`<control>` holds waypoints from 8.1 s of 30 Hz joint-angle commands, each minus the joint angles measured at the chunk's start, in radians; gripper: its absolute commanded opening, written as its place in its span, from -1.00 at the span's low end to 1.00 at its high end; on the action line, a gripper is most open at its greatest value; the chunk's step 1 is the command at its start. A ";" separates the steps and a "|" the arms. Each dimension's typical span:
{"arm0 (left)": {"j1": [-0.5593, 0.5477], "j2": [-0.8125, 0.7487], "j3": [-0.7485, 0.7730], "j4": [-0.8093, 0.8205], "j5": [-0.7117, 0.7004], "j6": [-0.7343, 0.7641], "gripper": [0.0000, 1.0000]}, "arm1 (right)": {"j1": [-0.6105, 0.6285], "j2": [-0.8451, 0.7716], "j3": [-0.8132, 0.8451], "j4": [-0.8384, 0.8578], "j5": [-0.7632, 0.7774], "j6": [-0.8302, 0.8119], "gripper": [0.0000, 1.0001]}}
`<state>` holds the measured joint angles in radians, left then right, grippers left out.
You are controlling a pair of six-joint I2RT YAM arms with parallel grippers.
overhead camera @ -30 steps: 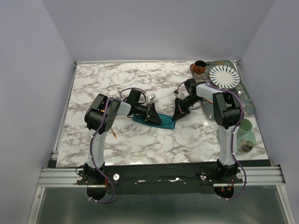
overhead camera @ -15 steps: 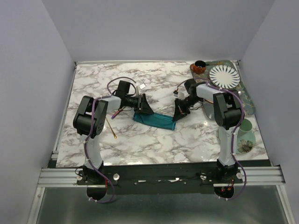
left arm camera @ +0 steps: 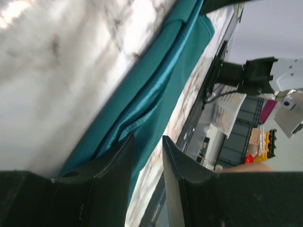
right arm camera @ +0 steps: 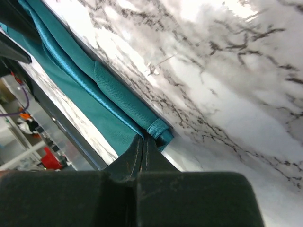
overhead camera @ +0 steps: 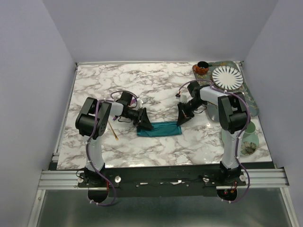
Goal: Fold the napkin into a case and place the utensils inside
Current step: Smooth out the smaller rectangle-folded napkin at the center of the board, then pick up the top corner of the smaller rectangle folded napkin from the center of the board, then stuff the top corner of the smaller-rectangle-folded napkin into the folded napkin.
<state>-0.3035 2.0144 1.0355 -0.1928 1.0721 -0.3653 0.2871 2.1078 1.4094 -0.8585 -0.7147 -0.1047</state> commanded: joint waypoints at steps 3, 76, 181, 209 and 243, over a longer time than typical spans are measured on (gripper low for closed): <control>-0.023 -0.155 -0.005 -0.161 -0.043 0.246 -0.06 | 0.006 -0.064 -0.046 0.006 -0.017 -0.148 -0.99; -0.304 -0.083 0.097 0.162 -0.302 -0.066 -1.00 | 0.009 0.077 0.016 -0.002 -0.108 0.003 -0.04; -0.235 -0.032 0.093 -0.059 -0.331 -0.101 -1.00 | 0.288 -0.325 -0.193 0.277 0.331 0.051 -0.99; -0.258 0.084 0.278 -0.137 -0.331 -0.038 -0.96 | 0.288 -0.335 -0.196 0.276 0.360 0.034 -0.99; -0.192 -0.237 -0.232 0.573 -0.254 -0.646 -0.60 | 0.290 -0.356 -0.193 0.263 0.412 0.069 -0.37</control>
<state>-0.4561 1.7611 0.8410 0.2417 0.8265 -0.9039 0.5697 1.7817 1.1919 -0.5762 -0.3489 -0.0593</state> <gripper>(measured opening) 0.200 0.214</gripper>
